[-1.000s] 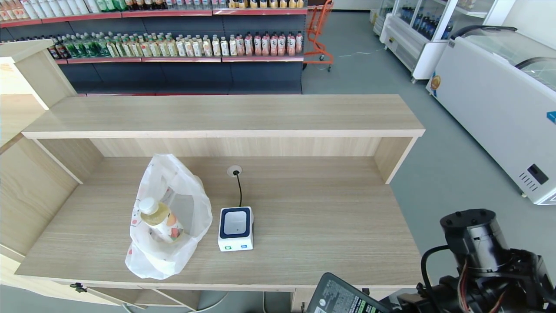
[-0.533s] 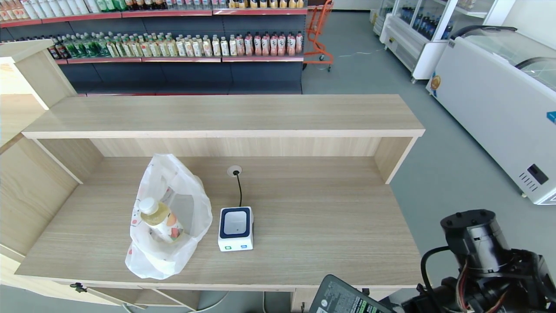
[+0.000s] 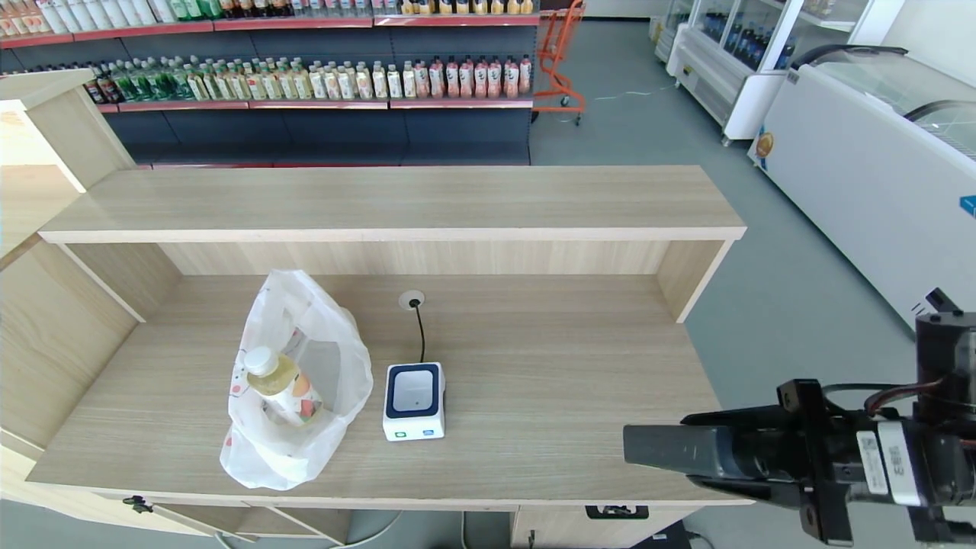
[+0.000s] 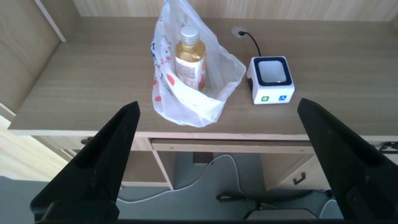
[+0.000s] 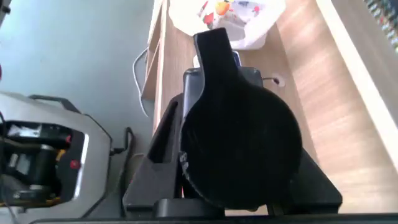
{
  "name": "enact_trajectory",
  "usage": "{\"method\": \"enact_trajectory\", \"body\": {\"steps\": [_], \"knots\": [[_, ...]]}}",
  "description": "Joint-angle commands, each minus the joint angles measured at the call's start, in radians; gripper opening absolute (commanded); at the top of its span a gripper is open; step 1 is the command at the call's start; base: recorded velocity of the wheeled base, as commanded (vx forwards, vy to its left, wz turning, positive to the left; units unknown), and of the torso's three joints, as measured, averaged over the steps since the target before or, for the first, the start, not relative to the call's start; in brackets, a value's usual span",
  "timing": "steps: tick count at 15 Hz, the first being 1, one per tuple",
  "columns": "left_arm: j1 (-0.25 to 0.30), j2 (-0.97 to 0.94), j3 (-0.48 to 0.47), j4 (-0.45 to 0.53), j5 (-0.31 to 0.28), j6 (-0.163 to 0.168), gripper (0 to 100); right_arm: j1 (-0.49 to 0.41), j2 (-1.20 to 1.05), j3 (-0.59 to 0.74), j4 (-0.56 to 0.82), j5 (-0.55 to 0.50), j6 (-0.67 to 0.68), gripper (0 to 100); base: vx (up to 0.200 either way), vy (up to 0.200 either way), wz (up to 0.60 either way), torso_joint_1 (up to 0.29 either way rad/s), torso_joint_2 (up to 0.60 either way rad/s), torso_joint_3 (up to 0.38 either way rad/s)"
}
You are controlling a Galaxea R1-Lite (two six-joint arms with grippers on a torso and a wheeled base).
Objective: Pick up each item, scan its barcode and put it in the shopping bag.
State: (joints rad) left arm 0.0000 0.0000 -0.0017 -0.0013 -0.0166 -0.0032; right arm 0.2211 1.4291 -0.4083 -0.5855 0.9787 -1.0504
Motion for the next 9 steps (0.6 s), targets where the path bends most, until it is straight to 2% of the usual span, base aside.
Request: {"method": "enact_trajectory", "body": {"steps": [1, 2, 5, 7, 9], "knots": [[0.000, 0.000, 0.000, 0.000, 0.000, -0.001, 100, -0.101, -0.073, -0.041, -0.010, -0.048, 0.400, 0, 0.000, 0.000, 0.00, 0.000, 0.00, 0.000], [0.000, 0.000, 0.000, 0.000, 0.000, 0.000, 100, -0.103, -0.067, -0.033, -0.010, -0.083, 0.576, 0, 0.000, 0.000, 0.00, 0.000, 0.00, 0.000], [0.000, 0.000, 0.000, 0.000, 0.000, 0.000, 100, -0.098, -0.009, -0.043, -0.011, -0.114, 0.949, 0, 0.000, 0.000, 0.00, 0.000, 0.00, 0.000], [0.000, 0.000, 0.000, 0.000, 0.000, -0.001, 100, -0.098, 0.027, -0.064, -0.011, -0.114, 1.095, 0, 0.000, 0.000, 0.00, 0.000, 0.00, 0.000], [0.000, 0.000, 0.000, 0.000, 0.000, -0.001, 100, -0.095, 0.037, -0.064, -0.011, -0.114, 1.170, 0, 0.000, 0.000, 0.00, 0.000, 0.00, 0.000]]}}
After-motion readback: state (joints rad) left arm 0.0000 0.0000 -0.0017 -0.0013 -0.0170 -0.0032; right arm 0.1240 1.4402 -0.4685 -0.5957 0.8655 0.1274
